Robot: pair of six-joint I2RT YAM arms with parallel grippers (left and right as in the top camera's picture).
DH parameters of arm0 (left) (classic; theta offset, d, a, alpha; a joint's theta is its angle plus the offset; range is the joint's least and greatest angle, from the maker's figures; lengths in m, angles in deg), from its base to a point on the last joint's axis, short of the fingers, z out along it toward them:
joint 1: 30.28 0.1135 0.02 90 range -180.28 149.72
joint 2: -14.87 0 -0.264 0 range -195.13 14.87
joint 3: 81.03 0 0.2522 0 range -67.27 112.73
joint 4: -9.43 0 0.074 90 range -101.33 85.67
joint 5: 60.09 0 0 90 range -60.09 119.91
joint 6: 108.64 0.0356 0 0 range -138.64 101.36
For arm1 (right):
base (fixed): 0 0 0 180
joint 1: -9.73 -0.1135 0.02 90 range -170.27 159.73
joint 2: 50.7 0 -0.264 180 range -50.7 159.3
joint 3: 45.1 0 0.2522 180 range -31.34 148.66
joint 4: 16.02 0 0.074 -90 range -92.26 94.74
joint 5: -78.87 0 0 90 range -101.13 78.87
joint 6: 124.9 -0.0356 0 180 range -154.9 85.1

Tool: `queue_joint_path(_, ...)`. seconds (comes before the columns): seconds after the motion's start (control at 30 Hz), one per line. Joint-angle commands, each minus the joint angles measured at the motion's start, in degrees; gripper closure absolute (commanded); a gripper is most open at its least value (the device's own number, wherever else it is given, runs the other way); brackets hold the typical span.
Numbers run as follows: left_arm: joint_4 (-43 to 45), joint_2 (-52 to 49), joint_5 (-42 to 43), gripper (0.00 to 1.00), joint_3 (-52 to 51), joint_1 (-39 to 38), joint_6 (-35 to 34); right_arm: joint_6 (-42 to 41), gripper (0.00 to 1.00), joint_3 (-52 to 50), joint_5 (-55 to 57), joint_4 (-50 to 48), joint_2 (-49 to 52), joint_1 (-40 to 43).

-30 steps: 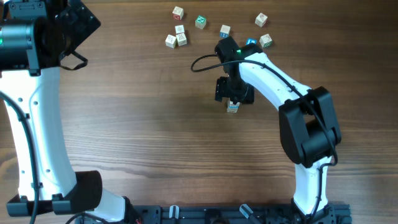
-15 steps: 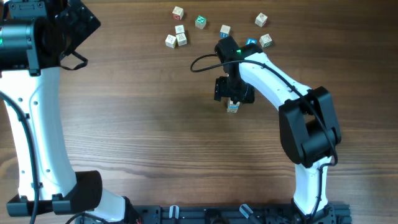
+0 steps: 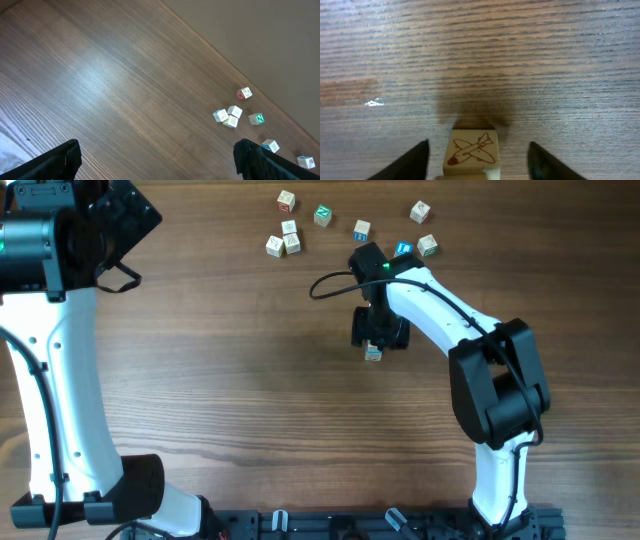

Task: Form a tower
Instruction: 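Lower and align the block onto the stack with the right gripper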

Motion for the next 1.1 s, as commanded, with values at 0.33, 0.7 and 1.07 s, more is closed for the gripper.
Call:
queue_joint_path(0.33, 0.11, 1.03, -0.94, 0.00, 0.59, 0.26, -0.79, -0.07, 0.75, -0.94, -1.14, -0.04, 0.76, -0.37)
queue_joint_path(0.7, 0.11, 1.03, -0.94, 0.00, 0.57, 0.26, -0.79, 0.20, 0.90, -0.74, -1.11, -0.28, 0.61, -0.35)
queue_joint_path(1.07, 0.11, 1.03, -0.94, 0.00, 0.59, 0.26, -0.79, 1.53, 0.95, 3.74, 0.72, 5.22, 0.31, -0.22)
